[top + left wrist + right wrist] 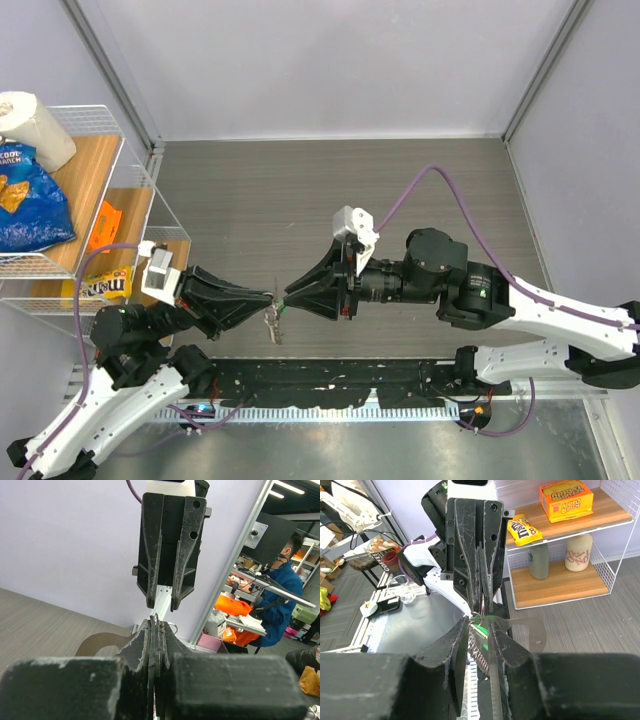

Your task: Put the keys on the keyring

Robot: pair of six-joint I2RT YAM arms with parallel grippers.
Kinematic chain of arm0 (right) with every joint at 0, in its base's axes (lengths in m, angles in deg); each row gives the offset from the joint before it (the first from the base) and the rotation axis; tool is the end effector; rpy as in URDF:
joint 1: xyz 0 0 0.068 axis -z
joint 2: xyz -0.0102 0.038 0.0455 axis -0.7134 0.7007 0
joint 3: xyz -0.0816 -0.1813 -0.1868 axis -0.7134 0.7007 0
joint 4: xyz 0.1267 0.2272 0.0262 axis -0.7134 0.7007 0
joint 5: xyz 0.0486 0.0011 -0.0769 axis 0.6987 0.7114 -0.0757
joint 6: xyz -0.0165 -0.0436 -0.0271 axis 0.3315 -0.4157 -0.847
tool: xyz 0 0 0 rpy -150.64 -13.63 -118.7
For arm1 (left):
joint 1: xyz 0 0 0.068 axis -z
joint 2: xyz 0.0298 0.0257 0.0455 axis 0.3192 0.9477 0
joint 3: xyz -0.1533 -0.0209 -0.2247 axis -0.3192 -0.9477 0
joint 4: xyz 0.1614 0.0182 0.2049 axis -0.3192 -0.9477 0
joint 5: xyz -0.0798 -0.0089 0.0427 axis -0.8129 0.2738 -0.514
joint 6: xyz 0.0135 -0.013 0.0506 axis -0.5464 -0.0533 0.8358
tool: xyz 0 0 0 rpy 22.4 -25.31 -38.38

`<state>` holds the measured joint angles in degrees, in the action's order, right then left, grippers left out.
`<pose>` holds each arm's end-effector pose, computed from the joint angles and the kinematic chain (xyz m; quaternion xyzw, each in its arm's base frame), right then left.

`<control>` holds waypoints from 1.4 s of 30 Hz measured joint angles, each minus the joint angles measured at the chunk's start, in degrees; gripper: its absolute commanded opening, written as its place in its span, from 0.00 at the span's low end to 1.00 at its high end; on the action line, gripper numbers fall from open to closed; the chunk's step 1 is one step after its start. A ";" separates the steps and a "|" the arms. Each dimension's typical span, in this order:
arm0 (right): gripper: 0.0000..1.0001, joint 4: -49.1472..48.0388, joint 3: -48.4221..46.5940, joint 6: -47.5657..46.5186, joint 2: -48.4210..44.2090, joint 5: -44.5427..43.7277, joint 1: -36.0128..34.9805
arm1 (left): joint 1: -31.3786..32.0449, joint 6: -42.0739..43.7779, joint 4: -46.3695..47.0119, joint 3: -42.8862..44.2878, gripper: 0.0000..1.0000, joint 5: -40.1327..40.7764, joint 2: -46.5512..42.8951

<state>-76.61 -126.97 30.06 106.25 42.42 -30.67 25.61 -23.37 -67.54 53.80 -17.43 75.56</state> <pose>0.0479 0.2221 0.4639 -0.4211 0.5450 0.5478 0.4750 0.0374 -0.0616 0.3823 0.2396 0.4653 -0.6676 0.5296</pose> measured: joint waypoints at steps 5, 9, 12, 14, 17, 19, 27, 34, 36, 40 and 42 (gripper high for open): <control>0.26 -0.57 -0.68 0.28 1.64 0.33 0.00 | 0.00 0.00 0.72 -0.09 0.00 0.02 0.00; 0.23 -0.87 -0.68 0.52 2.75 0.63 0.00 | 0.00 -0.02 1.11 -0.28 0.00 0.02 0.00; 0.22 -0.94 -0.68 0.55 3.13 0.72 0.00 | 0.00 -0.02 1.33 -0.31 0.00 0.04 0.00; 0.20 -1.09 -0.68 0.55 3.19 0.76 0.00 | 0.00 -0.04 1.57 -0.35 0.00 0.04 0.00; 0.20 -1.44 -0.68 0.57 3.19 0.94 0.00 | 0.00 -0.20 2.03 -0.50 0.00 0.11 0.00; 0.19 -1.60 -0.68 0.59 3.19 1.01 0.00 | 0.00 -0.33 2.34 -0.74 0.00 0.24 0.00; 0.16 -2.19 -0.68 0.70 3.34 1.31 0.00 | 0.00 -1.14 3.74 -0.96 0.00 0.44 0.26; 0.15 -2.78 -0.68 0.79 3.72 1.44 0.00 | 0.00 -1.49 4.52 -1.14 0.00 0.44 0.28; 0.14 -2.97 -0.68 0.92 3.82 1.55 0.00 | 0.00 -1.53 4.57 -1.16 0.00 0.48 0.28; 0.12 -3.72 -0.68 1.18 4.09 1.77 0.00 | 0.00 -1.68 5.20 -1.16 0.00 0.48 0.28; 0.12 -4.09 -0.68 1.44 4.13 1.88 0.02 | 0.00 -1.68 5.60 -1.18 0.00 0.66 0.28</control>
<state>-80.69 -127.65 31.50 110.38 44.30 -30.64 25.61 -25.05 -61.94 52.62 -16.78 75.84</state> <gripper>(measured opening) 0.126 0.034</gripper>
